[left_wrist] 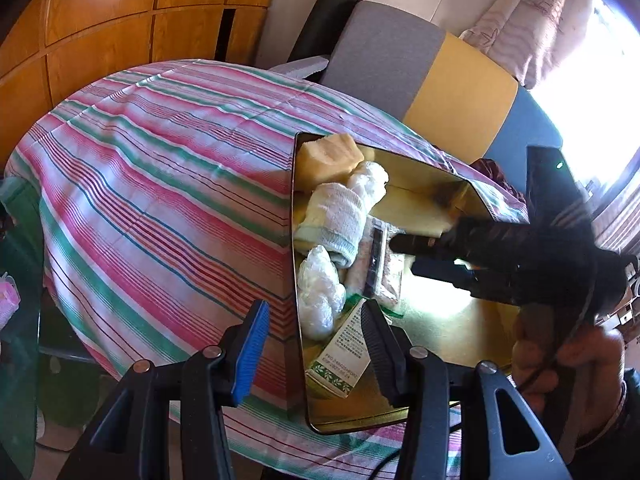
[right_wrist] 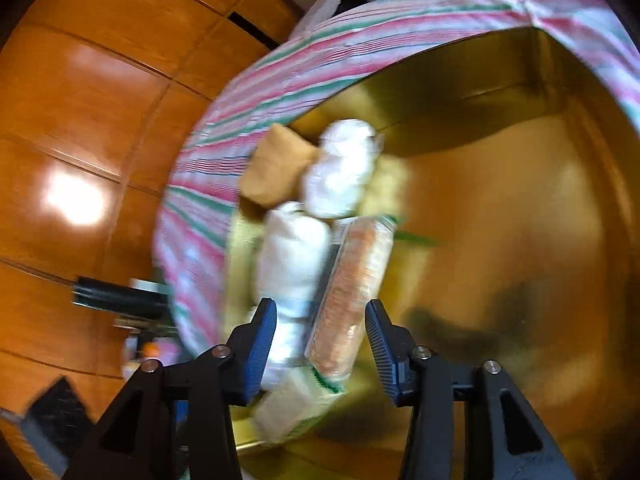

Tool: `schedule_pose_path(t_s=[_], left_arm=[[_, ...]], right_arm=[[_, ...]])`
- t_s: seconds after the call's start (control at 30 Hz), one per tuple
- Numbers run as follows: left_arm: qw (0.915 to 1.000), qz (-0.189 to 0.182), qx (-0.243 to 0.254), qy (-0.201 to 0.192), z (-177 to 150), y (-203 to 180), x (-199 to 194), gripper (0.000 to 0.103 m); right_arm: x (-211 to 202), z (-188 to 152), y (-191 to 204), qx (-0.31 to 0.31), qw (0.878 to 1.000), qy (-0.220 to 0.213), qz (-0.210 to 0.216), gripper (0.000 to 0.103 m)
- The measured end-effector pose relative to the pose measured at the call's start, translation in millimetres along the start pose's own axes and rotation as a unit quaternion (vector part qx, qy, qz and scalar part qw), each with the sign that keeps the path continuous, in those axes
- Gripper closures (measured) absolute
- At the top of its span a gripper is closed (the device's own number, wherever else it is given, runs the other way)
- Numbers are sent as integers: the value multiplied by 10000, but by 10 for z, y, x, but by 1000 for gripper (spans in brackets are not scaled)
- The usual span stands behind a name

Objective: Organize objects
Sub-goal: 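Carry the corn-stick bag into the gold tray and open the right gripper, then move left gripper toward purple candy wrapper while right gripper nears yellow sponge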

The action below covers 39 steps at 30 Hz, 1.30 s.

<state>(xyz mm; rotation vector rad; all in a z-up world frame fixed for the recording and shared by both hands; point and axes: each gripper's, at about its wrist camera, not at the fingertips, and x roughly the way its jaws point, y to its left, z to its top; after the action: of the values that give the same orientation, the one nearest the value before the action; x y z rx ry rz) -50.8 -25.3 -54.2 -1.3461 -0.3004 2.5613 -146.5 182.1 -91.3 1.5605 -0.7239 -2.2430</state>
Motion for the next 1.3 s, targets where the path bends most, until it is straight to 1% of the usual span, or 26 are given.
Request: schedule_pose_path(t_s=[0.03, 0.07, 0.1, 0.17, 0.33, 0.37, 0.43, 0.63, 0.9, 1.1, 1.23, 1.3], left_arm=[[10000, 2, 13, -20, 2, -10, -13, 55], [10000, -3, 21, -35, 7, -11, -21, 55], [10000, -10, 30, -50, 11, -18, -30, 55], [10000, 3, 67, -70, 9, -41, -42, 55], [9997, 57, 168, -157, -1, -103, -100, 55], [9996, 88, 195, -203, -3, -116, -125, 55], [9991, 164, 265, -295, -6, -143, -168, 55], [9981, 236, 388, -406, -14, -198, -245, 55], [9969, 259, 566, -476, -42, -297, -297, 55], [9960, 238, 727, -452, -67, -400, -301, 55], [9958, 251, 784, -401, -78, -459, -273, 55], [9956, 249, 825, -372, -89, -491, -262, 55]], right_arm=[[4, -25, 0, -90, 9993, -34, -351, 55], [-14, -43, 4, -160, 9983, -86, -552, 55], [-31, -71, 0, -222, 9977, -154, -617, 55], [-47, -103, -23, -222, 9985, -134, -481, 55], [-142, -150, -3, -393, 9974, -228, -558, 54], [-175, -171, 10, -457, 9968, -272, -595, 53], [-279, -223, 39, -604, 9949, -398, -700, 46], [-585, -377, 85, -1026, 9868, -775, -980, 42], [-866, -543, 140, -1459, 9733, -1159, -1343, 39], [-1141, -644, 62, -1620, 9634, -1454, -1567, 30], [-1357, -674, -76, -1530, 9608, -1626, -1643, 22], [-1471, -681, -175, -1465, 9592, -1703, -1717, 21]])
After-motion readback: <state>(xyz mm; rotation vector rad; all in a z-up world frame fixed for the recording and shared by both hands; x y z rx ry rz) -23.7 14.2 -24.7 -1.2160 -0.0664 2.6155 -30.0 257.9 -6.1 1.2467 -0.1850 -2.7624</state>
